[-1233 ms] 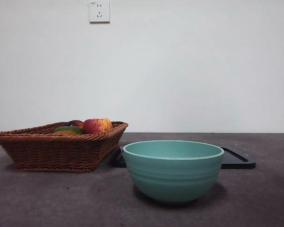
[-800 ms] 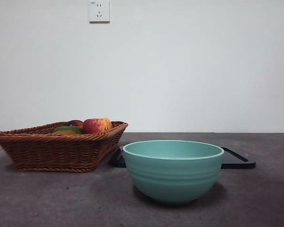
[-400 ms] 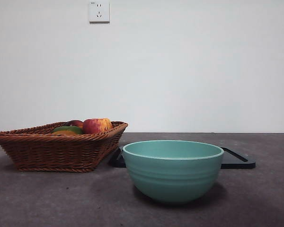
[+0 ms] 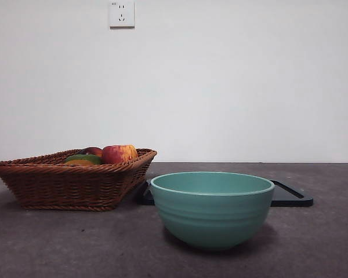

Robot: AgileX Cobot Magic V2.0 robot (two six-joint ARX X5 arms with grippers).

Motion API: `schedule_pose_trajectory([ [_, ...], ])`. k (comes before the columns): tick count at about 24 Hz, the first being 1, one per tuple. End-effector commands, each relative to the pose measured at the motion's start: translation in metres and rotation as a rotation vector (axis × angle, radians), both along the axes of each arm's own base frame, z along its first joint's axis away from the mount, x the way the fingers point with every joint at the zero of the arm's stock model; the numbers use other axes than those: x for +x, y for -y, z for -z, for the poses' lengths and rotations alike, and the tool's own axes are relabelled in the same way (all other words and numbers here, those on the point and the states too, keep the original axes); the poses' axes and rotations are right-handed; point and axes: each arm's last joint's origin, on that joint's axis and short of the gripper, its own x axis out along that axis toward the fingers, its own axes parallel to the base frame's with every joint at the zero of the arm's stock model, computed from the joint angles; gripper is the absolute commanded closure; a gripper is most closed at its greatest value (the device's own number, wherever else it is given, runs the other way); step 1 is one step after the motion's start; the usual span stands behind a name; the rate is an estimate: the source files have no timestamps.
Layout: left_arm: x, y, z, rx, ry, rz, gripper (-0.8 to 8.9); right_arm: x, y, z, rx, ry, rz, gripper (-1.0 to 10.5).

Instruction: Pick up the wifruite, put it on the bowl, pick up the plate, put it on desk

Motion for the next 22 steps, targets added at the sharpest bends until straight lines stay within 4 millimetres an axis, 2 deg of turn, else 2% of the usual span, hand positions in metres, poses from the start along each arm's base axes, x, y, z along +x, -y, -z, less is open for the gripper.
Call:
schedule_pose_trajectory([
  [1,0.012,0.001,-0.009,0.065,-0.038,0.086,8.03,0.009,-0.002,-0.009,-0.036,-0.071,-0.088,9.4],
  [5,0.028,0.004,-0.013,0.07,-0.137,0.194,8.03,0.019,-0.005,-0.012,-0.062,-0.188,-0.174,9.4],
  [9,0.038,0.01,-0.01,0.065,-0.22,0.283,8.03,0.025,-0.014,-0.003,-0.11,-0.322,-0.283,9.4],
  [12,0.036,0.014,-0.007,0.084,-0.255,0.33,8.03,0.025,-0.025,0.004,-0.151,-0.4,-0.386,9.4],
  [17,0.033,0.015,-0.005,0.083,-0.286,0.339,7.83,0.023,-0.033,0.005,-0.164,-0.4,-0.444,9.4],
  [19,0.033,0.015,-0.004,0.08,-0.292,0.337,6.54,0.023,-0.033,0.005,-0.158,-0.404,-0.442,9.4],
  [20,0.033,0.015,-0.004,0.075,-0.294,0.334,5.19,0.023,-0.033,0.004,-0.156,-0.406,-0.44,8.9],
  [21,0.033,0.015,-0.005,0.075,-0.294,0.334,4.18,0.023,-0.033,0.004,-0.147,-0.412,-0.434,7.7],
  [22,0.033,0.015,-0.005,0.075,-0.294,0.334,3.6,0.023,-0.033,0.004,-0.139,-0.419,-0.427,6.2],
])
